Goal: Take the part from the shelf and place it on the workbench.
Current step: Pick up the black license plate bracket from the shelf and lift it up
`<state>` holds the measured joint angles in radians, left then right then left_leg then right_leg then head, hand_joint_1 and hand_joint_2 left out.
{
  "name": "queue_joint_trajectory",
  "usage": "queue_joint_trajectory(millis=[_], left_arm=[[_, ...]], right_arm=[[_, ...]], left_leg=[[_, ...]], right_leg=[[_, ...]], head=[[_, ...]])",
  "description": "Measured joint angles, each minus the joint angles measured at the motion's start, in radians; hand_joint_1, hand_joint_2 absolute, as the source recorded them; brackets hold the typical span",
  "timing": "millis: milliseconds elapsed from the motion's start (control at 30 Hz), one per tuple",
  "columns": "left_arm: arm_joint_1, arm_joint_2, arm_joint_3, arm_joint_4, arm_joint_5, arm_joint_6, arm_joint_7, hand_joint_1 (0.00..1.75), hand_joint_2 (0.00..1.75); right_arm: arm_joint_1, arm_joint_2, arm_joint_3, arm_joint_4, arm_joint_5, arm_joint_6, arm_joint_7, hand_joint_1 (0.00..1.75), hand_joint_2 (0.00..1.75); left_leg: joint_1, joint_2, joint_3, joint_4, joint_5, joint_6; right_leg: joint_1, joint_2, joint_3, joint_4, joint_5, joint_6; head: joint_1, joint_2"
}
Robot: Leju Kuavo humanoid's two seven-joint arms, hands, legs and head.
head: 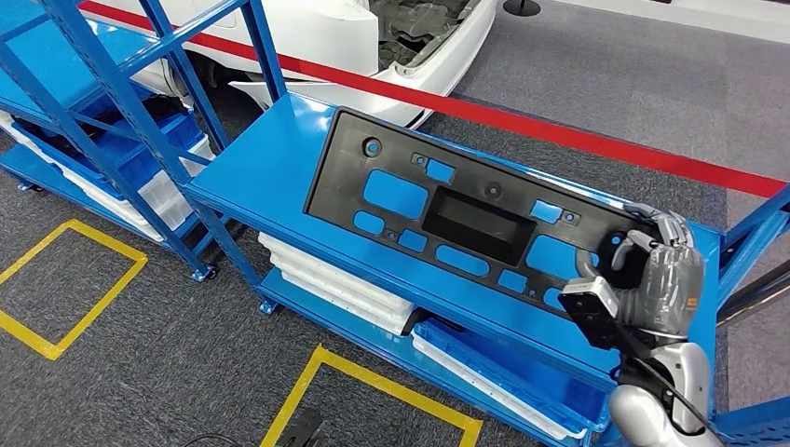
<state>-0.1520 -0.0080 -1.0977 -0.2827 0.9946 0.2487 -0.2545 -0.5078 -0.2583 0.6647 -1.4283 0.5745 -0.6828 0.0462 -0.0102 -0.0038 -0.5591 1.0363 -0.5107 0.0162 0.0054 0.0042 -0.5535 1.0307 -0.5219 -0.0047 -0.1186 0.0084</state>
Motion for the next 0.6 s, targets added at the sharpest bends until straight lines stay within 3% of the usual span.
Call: queue_joint_trajectory(millis=[200,367,600], left_arm=[[0.0,0.0,0.002,0.0,0.004,0.001,-0.003,0.0,0.0],[0.017,0.0,0.004,0.0,0.024,0.003,-0.027,0.0,0.0],[0.024,0.0,0.007,0.0,0.031,0.003,-0.031,0.0,0.0]], right_arm=[[0.009,0.002,-0.005,-0.013,-0.038,0.0,-0.024,1.75,1.75],[0.136,0.042,-0.113,-0.104,-0.381,-0.006,-0.139,1.75,1.75],[0.209,0.073,-0.227,-0.194,-0.409,-0.012,-0.179,1.75,1.75]], left_leg=[[0.0,0.0,0.0,0.0,0.0,0.0],[0.0,-0.004,-0.002,0.0,0.0,0.0],[0.0,-0.003,-0.003,0.0,0.0,0.0]], right_leg=[[0.0,0.0,0.0,0.0,0.0,0.0],[0.0,-0.004,0.0,0.0,-0.001,0.001],[0.0,-0.004,-0.002,-0.001,-0.001,0.0]], head=[[0.0,0.0],[0.0,0.0],[0.0,0.0]])
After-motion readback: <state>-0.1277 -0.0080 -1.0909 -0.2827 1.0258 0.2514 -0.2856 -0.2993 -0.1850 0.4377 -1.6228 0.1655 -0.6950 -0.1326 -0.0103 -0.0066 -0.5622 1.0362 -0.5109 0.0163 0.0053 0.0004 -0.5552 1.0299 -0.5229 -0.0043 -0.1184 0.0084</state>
